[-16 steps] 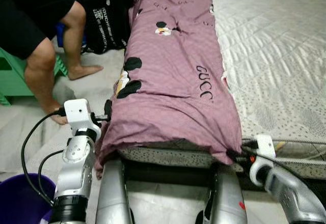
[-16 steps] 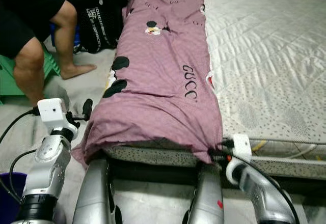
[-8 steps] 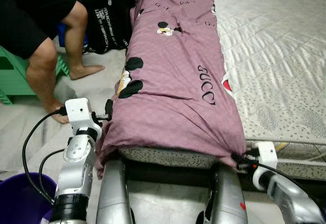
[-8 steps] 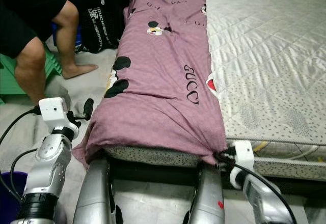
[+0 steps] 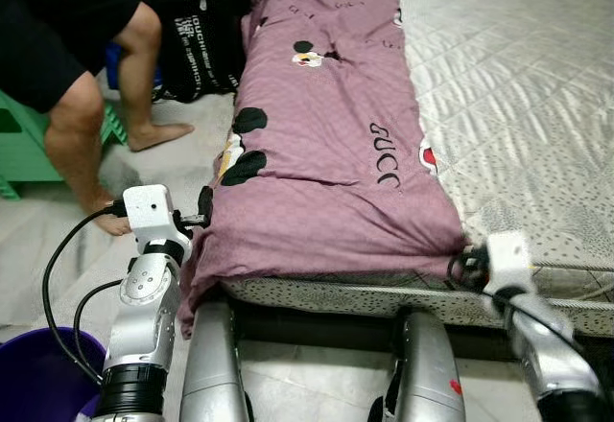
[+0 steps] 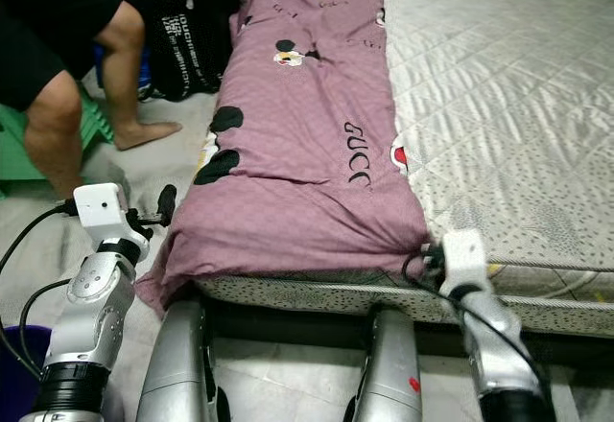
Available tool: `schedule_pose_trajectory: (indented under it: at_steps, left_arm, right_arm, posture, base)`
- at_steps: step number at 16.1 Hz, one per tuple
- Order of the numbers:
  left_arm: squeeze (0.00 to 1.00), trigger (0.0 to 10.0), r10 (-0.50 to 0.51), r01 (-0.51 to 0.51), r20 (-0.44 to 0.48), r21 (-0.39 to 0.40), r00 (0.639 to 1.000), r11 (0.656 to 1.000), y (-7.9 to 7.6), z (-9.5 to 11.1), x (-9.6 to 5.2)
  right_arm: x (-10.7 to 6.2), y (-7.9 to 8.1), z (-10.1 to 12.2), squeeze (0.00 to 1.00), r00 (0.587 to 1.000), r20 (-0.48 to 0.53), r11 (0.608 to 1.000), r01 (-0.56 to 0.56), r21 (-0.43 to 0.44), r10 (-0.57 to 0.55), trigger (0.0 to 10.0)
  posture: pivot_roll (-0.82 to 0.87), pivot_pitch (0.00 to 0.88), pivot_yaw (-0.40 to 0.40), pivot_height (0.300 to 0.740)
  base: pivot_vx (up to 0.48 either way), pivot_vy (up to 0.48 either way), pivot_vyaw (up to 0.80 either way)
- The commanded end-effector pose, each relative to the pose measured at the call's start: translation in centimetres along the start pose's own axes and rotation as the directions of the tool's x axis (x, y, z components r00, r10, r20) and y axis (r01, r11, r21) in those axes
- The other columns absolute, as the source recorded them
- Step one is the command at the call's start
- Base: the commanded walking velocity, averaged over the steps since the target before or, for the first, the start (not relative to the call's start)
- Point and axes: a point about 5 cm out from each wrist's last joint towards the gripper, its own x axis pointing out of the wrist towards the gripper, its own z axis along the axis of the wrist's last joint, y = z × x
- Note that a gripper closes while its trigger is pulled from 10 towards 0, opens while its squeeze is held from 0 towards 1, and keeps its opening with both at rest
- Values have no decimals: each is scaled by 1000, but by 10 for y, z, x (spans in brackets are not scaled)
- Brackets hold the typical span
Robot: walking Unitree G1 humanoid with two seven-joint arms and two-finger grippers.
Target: Clean up the room
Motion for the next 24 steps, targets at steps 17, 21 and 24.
schedule_pose_trajectory:
  at_steps: [17, 21, 24]
  left_arm:
    - [0, 10000, 21, -22, 45, 7, 999, 1000, 3, 12, 9]
    - [0, 10000, 45, -45, 60, 9, 997, 999, 10, 16, 12]
    - [0, 10000, 50, -50, 96, 0, 994, 999, 8, 23, 15]
  right_arm:
    - [61, 107, 57, 1000, 969, -44, 963, -235, 133, 242, 10000]
    - [63, 80, 34, 1000, 968, -203, 971, -103, 216, 148, 10000]
    - [65, 57, 72, 1000, 998, 39, 969, -58, 239, 50, 10000]
  posture:
    - [26, 0, 9, 500]
    - [34, 0, 4, 500]
    - [26, 0, 11, 500]
  base:
    - [0, 0, 0]
    - [0, 0, 0]
    - [0, 0, 0]
